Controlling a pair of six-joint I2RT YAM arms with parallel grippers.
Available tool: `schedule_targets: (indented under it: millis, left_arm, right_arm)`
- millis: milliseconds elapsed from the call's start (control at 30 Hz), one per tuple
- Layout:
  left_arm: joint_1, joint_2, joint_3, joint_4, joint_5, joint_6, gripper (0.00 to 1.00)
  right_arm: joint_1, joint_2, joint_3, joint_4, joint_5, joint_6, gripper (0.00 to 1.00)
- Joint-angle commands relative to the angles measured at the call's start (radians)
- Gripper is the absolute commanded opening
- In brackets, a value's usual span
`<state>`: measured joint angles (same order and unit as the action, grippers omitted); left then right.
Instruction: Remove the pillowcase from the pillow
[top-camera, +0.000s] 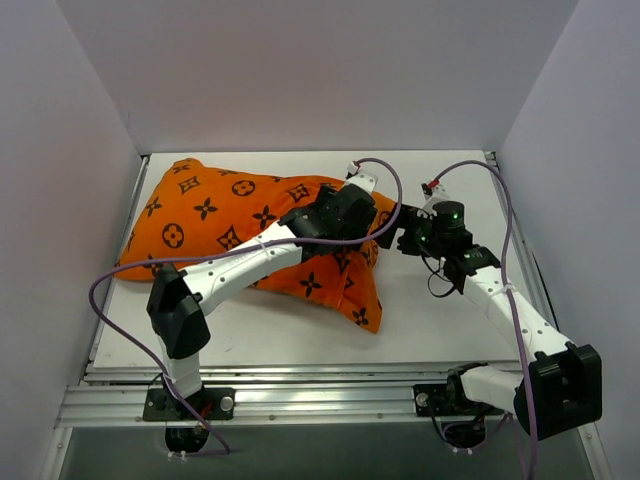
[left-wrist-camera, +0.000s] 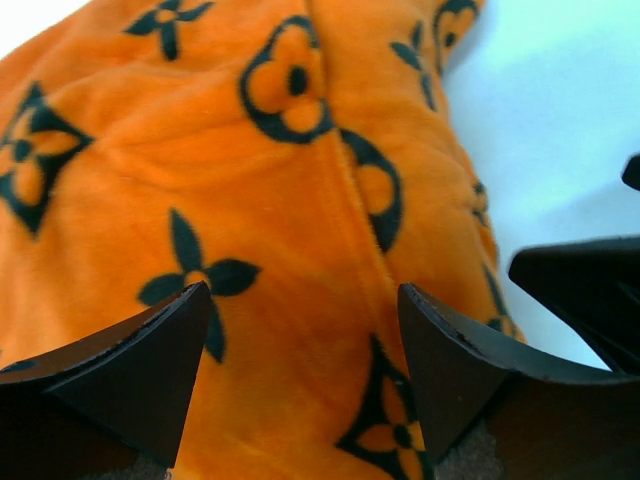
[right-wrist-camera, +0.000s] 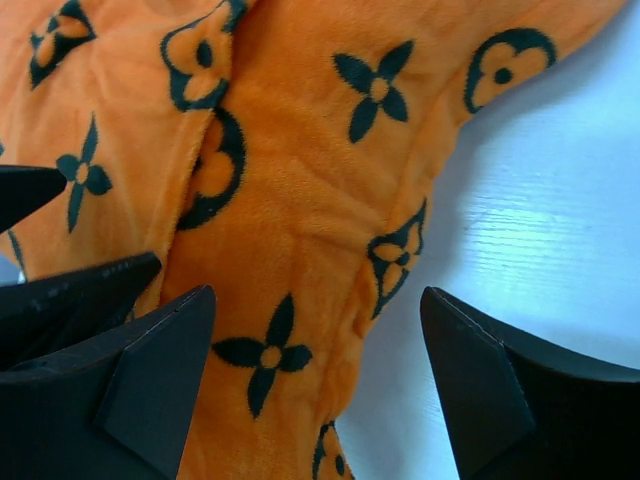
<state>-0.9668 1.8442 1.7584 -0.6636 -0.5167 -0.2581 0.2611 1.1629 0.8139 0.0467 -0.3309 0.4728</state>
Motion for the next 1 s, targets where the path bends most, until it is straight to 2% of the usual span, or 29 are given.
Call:
schedule_targets:
  millis: [0, 233, 333, 533, 733, 833, 933, 967]
  left_arm:
    - [0.005, -0.028, 0.0, -0.007, -0.101, 0.033, 0.82]
    - [0.007, 0.006, -0.002, -0.051, -0.097, 0.022, 0.73]
    - [0.008, -0.008, 0.0, -0.048, -0.085, 0.013, 0.72]
    - [0.007, -0.046, 0.01, -0.005, 0.02, -0.013, 0.84]
    - [0.008, -0.03, 0.039, -0.01, 0.043, -0.017, 0.88]
    - [0.008, -0.013, 0.052, -0.019, 0.041, -0.021, 0.88]
    - [0.008, 0.003, 0.065, -0.019, 0.052, -0.027, 0.88]
    - [0.008, 0.007, 0.072, -0.021, 0.055, -0.029, 0.88]
  right_arm:
    - [0.004, 0.011, -0.025, 0.12, -0.088, 0.03, 0.79]
    - [0.009, 0.046, -0.048, 0.174, -0.108, 0.04, 0.79]
    - [0.024, 0.052, -0.047, 0.183, -0.12, 0.038, 0.79]
    - [0.024, 0.093, -0.076, 0.214, -0.095, 0.046, 0.8]
    - [0.024, 0.167, -0.146, 0.373, -0.207, 0.101, 0.79]
    - [0.024, 0.205, -0.177, 0.435, -0.241, 0.11, 0.7]
    - [0.024, 0.236, -0.202, 0.473, -0.252, 0.109, 0.43]
    - [0.024, 0.242, -0.206, 0.479, -0.257, 0.109, 0.29]
